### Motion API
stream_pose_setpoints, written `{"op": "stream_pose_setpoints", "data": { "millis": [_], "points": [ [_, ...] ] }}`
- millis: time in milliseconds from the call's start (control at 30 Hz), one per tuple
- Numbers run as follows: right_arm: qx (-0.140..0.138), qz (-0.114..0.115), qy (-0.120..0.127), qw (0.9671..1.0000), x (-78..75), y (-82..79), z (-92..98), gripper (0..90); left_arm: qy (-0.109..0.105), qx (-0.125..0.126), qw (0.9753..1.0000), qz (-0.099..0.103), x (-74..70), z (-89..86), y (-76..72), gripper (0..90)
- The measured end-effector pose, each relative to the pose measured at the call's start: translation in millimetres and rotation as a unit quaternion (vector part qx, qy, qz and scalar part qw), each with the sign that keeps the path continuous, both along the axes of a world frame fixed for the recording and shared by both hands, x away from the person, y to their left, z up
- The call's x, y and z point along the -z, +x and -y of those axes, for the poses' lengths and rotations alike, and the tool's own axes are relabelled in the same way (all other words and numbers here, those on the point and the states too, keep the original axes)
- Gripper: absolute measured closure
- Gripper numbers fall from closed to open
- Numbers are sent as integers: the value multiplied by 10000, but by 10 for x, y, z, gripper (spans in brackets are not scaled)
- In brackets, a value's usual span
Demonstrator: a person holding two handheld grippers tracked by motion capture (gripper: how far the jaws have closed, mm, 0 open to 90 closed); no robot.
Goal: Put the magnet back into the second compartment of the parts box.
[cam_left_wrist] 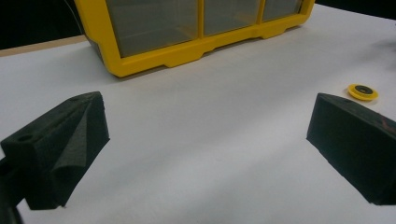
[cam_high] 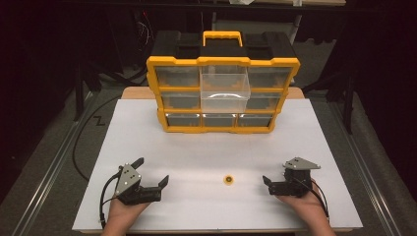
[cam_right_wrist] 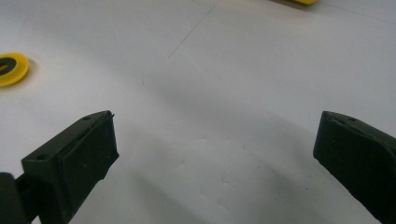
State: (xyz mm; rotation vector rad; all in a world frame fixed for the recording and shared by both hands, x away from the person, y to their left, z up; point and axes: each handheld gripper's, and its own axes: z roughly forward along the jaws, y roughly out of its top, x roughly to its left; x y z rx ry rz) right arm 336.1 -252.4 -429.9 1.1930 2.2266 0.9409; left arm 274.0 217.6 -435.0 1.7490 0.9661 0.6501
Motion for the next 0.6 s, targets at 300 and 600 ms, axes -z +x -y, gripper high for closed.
{"op": "stream_pose_setpoints", "data": {
  "millis": [300,600],
  "points": [
    [-338,-283,-66,9990,15,33,-13,0,11,22,10000,19,-1,-6,9,2],
    [-797,-356,-2,9962,5,38,-207,1,11,48,10000,78,-3,1,16,2]
  ]
}}
